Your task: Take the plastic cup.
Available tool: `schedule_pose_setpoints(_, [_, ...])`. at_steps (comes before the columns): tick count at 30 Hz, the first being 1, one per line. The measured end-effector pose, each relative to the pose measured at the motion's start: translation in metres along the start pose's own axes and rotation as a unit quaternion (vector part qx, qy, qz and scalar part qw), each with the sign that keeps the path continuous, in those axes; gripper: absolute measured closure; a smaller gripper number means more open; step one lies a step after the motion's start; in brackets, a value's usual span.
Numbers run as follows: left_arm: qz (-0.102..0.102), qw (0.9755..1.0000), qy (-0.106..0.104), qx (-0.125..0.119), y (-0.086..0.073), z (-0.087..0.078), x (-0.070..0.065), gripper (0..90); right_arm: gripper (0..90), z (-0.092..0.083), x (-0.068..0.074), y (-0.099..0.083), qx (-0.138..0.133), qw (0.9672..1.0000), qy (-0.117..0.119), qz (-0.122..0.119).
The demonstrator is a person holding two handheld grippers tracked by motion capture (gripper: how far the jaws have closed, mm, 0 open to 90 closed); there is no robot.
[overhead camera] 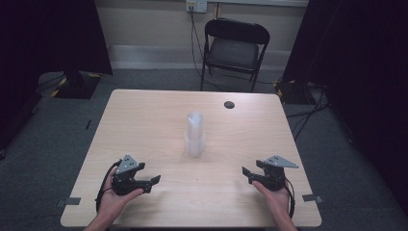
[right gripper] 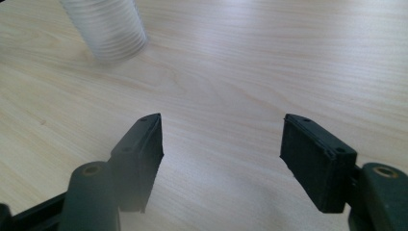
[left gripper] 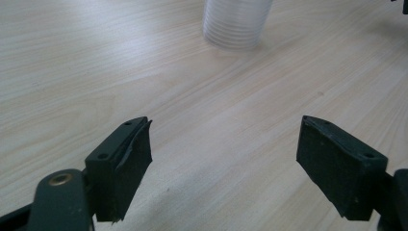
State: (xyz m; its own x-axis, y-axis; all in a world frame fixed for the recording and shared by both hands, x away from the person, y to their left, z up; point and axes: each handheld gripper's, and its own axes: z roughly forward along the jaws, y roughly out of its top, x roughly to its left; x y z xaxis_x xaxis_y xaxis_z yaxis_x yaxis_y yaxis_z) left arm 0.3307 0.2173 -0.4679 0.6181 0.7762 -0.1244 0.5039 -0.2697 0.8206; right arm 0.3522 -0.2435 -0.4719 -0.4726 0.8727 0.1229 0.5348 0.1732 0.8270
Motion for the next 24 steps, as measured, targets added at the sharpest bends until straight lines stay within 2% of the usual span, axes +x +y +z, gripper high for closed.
schedule_pose_setpoints(9, [0.002, 1.0, -0.007, 0.002, 0.002, 0.002, -0.001, 19.8, 33.3, 0.0, 0.003, 0.003, 0.002, 1.0, 0.007, -0.004])
schedule_pose_setpoints(14, [0.013, 0.9999, -0.005, -0.004, 0.002, 0.001, -0.003, 22.8, 34.7, -0.002, 0.008, 0.005, 0.001, 0.9998, 0.019, -0.007])
schedule_pose_setpoints(24, [0.015, 0.9998, -0.005, -0.009, 0.002, -0.003, -0.004, 22.9, 35.0, -0.007, 0.017, 0.012, -0.014, 0.9993, 0.031, -0.017])
